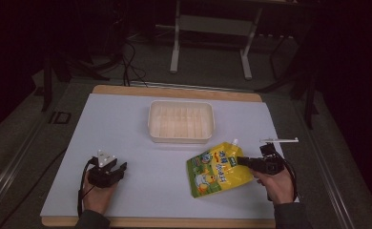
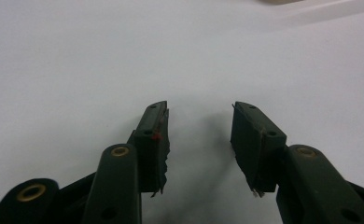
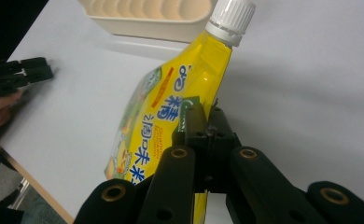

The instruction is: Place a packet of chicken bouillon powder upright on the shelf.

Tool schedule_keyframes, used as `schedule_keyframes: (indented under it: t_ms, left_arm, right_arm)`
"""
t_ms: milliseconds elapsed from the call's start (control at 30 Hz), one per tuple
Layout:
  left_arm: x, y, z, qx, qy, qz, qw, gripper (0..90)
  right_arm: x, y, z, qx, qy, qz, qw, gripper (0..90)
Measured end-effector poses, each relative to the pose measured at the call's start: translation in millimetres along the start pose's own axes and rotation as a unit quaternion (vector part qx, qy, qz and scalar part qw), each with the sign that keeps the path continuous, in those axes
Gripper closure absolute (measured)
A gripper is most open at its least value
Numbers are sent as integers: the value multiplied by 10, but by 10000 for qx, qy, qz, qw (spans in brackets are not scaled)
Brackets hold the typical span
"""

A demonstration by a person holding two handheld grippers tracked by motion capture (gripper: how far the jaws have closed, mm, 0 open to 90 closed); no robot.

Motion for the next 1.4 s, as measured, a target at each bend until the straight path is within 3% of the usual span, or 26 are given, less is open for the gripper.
schedule_keyframes:
  t_ms: [800,1400]
  left_arm:
    - [-14,9,-4,22,64,-69,10000,533]
    - [-22,25,-11,112,56,-183,9998,518]
  right_arm:
    - [-419,-7,-415,299,397,-444,9978,900]
    - [-815,-41,-636,444,765,-937,9917,900]
Point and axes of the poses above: each handheld gripper's, and its own axes: y roughly backward along the jaws, z roughly out of its underside, x roughly to its right, the point moved 6 cm from there along -y, roughly forward along the jaws, and after that the axes turned 12 degrees about y, right-handed, at the moved point
